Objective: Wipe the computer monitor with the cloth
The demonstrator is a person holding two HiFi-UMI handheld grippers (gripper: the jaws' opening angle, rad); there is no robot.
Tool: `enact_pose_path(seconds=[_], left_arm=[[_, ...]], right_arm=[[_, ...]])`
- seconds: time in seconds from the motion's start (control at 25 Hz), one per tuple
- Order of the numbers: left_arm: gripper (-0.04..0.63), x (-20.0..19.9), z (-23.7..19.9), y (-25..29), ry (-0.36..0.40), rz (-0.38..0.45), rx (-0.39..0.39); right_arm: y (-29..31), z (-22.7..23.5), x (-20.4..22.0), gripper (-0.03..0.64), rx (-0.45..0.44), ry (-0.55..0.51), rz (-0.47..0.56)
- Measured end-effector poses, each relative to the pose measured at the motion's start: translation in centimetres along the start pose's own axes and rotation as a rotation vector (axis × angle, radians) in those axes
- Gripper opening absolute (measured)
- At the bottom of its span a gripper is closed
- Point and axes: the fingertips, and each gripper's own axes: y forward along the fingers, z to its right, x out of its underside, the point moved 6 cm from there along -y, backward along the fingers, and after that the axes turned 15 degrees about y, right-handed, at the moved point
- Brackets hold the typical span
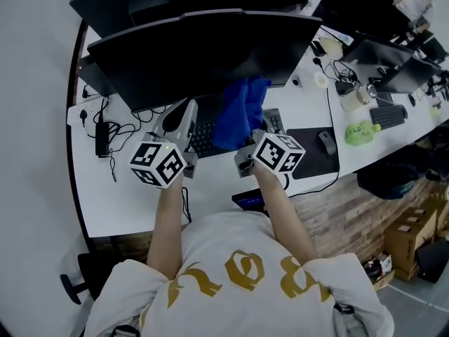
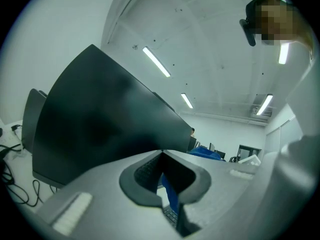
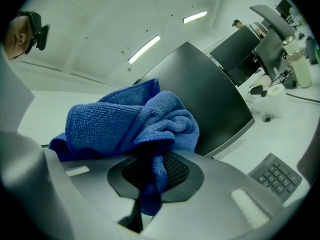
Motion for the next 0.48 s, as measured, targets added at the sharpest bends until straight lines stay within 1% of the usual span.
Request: enact_pose_path(seconds=[0.48], left_arm=[[0.000,0.81,-0.42,0.39,-0.021,-0.018,-0.003]], right_arm=[[0.34,0.62,0.01,0.058,0.009,-0.013,-0.016]])
